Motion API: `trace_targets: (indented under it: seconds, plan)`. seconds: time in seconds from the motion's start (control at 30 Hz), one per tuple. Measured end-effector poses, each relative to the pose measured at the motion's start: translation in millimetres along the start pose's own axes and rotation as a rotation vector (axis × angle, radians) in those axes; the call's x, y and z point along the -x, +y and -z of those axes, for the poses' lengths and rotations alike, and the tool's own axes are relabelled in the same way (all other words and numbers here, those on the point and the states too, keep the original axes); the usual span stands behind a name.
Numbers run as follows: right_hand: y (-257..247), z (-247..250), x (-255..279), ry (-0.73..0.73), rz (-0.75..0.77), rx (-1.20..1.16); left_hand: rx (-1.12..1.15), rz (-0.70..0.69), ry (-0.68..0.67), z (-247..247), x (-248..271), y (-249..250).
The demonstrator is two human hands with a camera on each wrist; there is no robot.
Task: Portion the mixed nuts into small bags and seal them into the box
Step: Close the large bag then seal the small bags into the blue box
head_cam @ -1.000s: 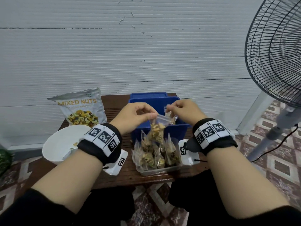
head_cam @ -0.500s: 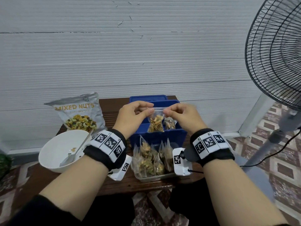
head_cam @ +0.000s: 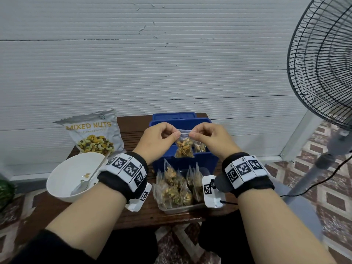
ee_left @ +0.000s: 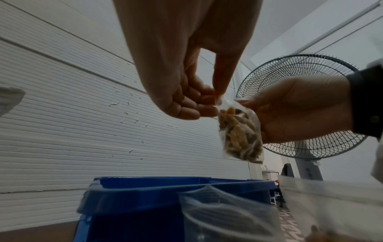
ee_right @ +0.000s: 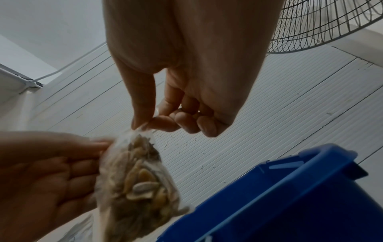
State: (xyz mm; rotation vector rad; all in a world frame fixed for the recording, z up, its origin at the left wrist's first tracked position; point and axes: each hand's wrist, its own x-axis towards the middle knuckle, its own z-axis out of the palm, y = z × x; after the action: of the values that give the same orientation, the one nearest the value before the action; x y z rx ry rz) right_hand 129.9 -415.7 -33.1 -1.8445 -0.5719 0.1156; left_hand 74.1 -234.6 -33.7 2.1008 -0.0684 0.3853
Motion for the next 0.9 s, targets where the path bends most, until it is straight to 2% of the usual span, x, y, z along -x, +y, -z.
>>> trace_targets:
  seconds: [0.13,0.3,0.43,0.6,0.77,0.9]
  plan:
    - [0.4,-0.8,-0.9,-0.008,0.017,0.016,0.048,-0.006,-0.050,-2.3,1.3,1.2]
    - [-0.7,-3.5,-0.4,-0.018,0.045,0.017,-0.076,-0.051,-0.038,-2.9,0.6,3.3]
    - [-2.1,-3.7,-0.4,-0.029,0.060,-0.012,-0.093,-0.057,-0.034,-0.9,-0.6,3.9]
    - [3.2,-3.1,-2.5,-0.004,0.079,0.070,-0.010,-0.017,-0.057,-0.2,1.7,2.2]
    - [1.8,-3.6,-2.4,-0.015,0.063,0.093,0.163,-0.014,0.041,-1.2,3.8,2.0]
    - [0.6,-3.2,-2.5,-0.029,0.069,0.068,0.167,-0.034,0.049,0.7,2.6,4.4]
